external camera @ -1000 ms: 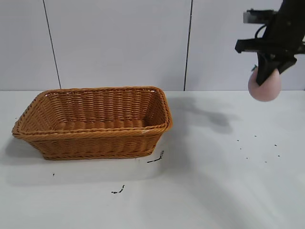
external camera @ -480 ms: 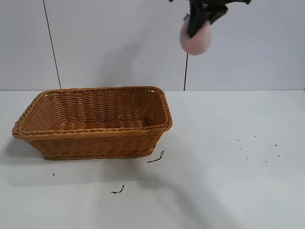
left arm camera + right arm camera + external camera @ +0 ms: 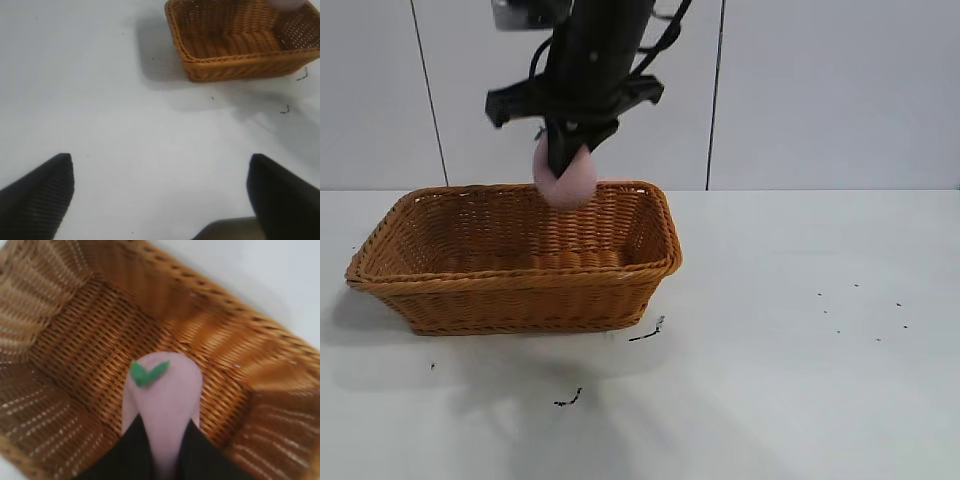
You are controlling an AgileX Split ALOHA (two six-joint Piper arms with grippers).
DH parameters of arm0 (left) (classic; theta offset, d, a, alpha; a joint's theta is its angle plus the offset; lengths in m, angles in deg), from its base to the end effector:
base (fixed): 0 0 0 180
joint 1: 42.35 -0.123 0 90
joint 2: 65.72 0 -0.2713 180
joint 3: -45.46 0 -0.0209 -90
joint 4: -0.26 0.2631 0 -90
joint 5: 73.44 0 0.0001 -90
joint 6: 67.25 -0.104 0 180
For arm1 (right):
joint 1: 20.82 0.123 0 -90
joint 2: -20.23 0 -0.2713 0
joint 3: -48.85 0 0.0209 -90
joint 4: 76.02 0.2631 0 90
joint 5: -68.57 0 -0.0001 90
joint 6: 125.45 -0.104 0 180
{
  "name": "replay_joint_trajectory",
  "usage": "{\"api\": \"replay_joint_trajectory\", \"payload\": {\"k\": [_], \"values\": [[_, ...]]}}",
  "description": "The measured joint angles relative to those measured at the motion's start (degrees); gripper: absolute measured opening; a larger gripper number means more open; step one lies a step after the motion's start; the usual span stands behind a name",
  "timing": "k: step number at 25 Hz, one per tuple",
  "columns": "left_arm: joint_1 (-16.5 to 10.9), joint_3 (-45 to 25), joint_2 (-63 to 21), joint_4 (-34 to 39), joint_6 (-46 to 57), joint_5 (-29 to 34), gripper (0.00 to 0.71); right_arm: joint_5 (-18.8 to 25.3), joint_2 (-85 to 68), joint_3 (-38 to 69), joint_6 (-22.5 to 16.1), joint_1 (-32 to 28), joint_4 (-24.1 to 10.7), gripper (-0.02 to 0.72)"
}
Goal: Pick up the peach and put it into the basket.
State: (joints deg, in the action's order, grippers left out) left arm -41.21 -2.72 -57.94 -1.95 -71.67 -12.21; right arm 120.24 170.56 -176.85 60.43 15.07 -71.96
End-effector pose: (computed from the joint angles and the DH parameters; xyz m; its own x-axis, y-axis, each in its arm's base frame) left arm 0.0299 -0.0041 0.2768 -0.4529 0.0675 -0.8890 0.0766 0.9964 0.0367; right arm 0.4319 0.3197 0.1160 -0.7048 -0.5822 -0.4054 -0.6459 0.7630 0.0271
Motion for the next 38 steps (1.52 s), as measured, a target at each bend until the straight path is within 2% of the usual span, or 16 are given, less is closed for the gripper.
{"api": "replay_joint_trajectory", "payload": {"k": [2, 3, 4, 5, 8, 15, 18, 21, 27, 34, 38], "values": [[0.00, 0.00, 0.00, 0.00, 0.00, 0.00, 0.692, 0.06, 0.37, 0.00, 0.00, 0.11, 0.79, 0.258], [0.00, 0.00, 0.00, 0.00, 0.00, 0.00, 0.692, -0.01, 0.37, 0.00, 0.00, 0.11, 1.02, 0.354], [0.00, 0.00, 0.00, 0.00, 0.00, 0.00, 0.692, -0.01, 0.31, 0.00, 0.00, 0.15, 1.13, 0.482], [0.00, 0.00, 0.00, 0.00, 0.00, 0.00, 0.692, -0.01, 0.07, -0.12, 0.13, 0.15, 1.13, 0.569], [0.00, 0.00, 0.00, 0.00, 0.00, 0.00, 0.692, 0.23, -1.14, -0.49, 0.13, 0.15, 0.69, 0.666], [0.00, 0.00, 0.00, 0.00, 0.00, 0.00, 0.692, 6.25, -7.05, -4.37, 0.13, 0.15, -0.94, 0.689], [0.00, 0.00, 0.00, 0.00, 0.00, 0.00, 0.692, 8.75, -9.12, -7.08, -0.32, 0.03, -2.87, 0.689], [0.00, 0.00, 0.00, 0.00, 0.00, 0.00, 0.692, 9.40, -10.03, -8.99, -1.15, -1.51, -4.06, 0.689], [0.00, 0.00, 0.00, 0.00, 0.00, 0.00, 0.692, 10.70, -10.16, -9.36, -1.33, -10.57, -4.06, 0.689], [0.00, 0.00, 0.00, 0.00, 0.00, 0.00, 0.692, 13.96, -10.16, -9.36, -0.94, -25.23, -3.28, 0.689], [0.00, 0.00, 0.00, 0.00, 0.00, 0.00, 0.692, 16.37, -10.16, -9.36, -0.94, -32.23, -1.43, 0.689]]}}
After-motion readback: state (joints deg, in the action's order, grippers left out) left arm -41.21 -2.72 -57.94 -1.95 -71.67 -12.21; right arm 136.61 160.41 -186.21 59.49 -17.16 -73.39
